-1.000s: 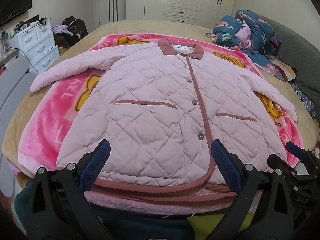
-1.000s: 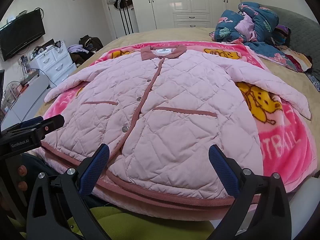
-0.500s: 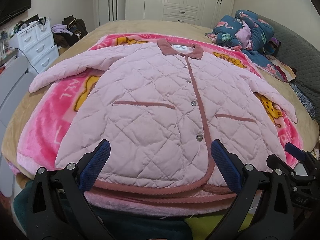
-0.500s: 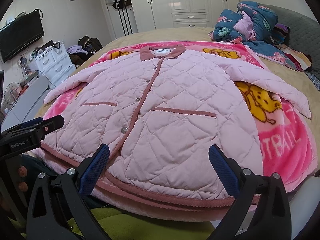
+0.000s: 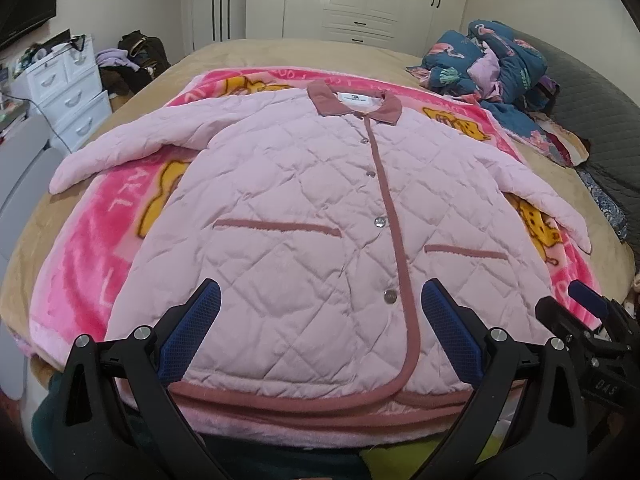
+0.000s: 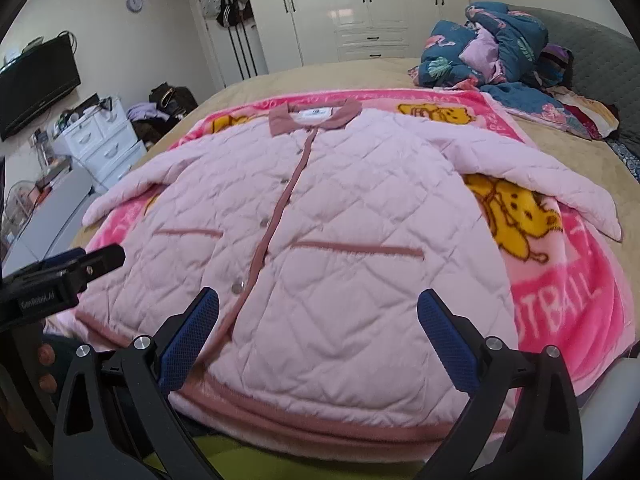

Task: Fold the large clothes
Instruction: 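Move the right gripper over to the jacket sleeve cuff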

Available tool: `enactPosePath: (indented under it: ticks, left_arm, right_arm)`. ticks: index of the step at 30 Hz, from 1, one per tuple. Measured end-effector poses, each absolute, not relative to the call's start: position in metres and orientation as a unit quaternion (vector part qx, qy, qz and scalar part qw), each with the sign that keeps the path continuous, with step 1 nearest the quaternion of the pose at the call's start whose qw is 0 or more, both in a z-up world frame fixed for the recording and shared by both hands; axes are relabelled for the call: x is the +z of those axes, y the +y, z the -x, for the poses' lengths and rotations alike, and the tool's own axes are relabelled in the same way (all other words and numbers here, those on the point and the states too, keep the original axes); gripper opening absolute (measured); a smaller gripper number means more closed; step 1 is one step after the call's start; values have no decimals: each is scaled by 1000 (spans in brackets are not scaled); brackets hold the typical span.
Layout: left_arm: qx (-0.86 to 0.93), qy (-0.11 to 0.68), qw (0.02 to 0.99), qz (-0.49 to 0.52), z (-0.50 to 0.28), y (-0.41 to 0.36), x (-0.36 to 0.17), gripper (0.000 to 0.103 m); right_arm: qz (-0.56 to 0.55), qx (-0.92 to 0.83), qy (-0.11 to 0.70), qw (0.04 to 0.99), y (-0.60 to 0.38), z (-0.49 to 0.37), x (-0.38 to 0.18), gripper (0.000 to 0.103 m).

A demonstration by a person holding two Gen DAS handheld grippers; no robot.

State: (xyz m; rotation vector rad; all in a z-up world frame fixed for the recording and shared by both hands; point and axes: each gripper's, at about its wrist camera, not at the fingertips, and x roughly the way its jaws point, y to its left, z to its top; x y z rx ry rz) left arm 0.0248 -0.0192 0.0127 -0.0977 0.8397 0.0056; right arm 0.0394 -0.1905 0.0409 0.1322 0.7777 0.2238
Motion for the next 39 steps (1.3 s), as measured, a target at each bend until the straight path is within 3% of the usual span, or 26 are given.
enactPosePath:
  ticks: [39]
  left_arm:
    - [-32,422,905,50,-186,-64,47,94]
  right_arm:
    - [-138,44,355,923,-280,-200,56,99]
